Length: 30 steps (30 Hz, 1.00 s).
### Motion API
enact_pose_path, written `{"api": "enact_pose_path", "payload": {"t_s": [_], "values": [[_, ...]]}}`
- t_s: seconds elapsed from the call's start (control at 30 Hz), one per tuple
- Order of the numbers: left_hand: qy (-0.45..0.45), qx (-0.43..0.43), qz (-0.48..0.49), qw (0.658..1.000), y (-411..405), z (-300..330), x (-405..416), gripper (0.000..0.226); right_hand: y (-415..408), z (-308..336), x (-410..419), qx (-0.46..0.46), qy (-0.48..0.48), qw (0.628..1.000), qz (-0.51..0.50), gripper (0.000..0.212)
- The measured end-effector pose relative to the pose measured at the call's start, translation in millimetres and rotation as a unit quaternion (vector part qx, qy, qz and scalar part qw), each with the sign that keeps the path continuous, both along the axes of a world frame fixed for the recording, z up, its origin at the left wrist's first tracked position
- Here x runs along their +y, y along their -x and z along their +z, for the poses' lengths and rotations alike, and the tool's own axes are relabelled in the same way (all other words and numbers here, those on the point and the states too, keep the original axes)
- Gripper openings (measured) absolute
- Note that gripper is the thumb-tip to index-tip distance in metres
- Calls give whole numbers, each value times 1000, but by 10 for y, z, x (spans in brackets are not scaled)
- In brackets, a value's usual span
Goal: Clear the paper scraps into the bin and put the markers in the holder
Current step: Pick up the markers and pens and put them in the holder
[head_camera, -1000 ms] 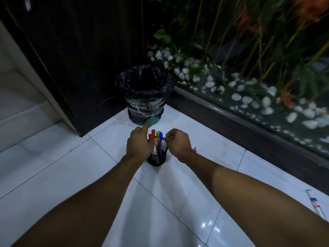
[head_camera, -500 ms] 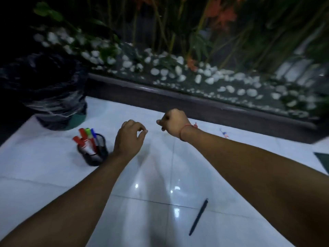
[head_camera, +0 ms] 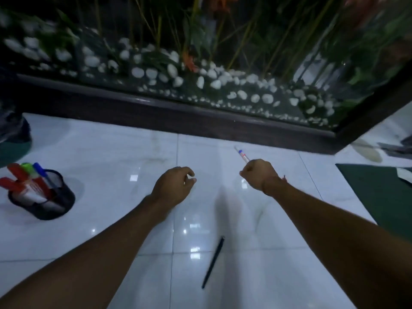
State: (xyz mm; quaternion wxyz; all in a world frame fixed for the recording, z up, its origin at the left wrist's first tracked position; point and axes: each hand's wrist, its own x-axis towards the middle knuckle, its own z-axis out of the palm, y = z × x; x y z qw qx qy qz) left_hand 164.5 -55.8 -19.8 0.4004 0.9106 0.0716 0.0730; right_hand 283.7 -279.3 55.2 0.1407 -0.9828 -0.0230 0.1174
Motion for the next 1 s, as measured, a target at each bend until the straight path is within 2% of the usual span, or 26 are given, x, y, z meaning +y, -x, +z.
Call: {"api": "enact_pose_path", "payload": {"t_s": [0.07, 0.17, 0.4, 0.57, 0.63, 0.87, 0.93, 1.0], "values": [[9, 47, -26, 999, -15, -28, -204, 27, -32, -39, -158, 23, 33, 999, 12, 29], [31, 107, -69, 991, -40, -131, -555, 43, -346, -33, -339, 6, 55, 998, 26, 30], [15, 196, -87, 977, -14, -380, -886, 20, -851, -230, -473, 5, 67, 995, 67, 28], [-43, 251, -95, 962, -93, -411, -1191, 39, -1091, -510, -510, 6, 62, 994, 94, 33], [-56, 260, -115, 957, -86, -434, -1273, 43, -1198, -602, -523, 7, 60, 993, 100, 33], [-43, 236, -98, 966, 25, -444, -1370, 26, -1341, -881, -632, 5, 90, 987, 136, 27], [-38, 245, -88, 965, 31, -386, -1370, 31, -1317, -899, -650, 9, 87, 987, 136, 29], [-71, 261, -103, 957, 44, -318, -1375, 38, -1251, -904, -646, 16, 70, 988, 137, 29]]}}
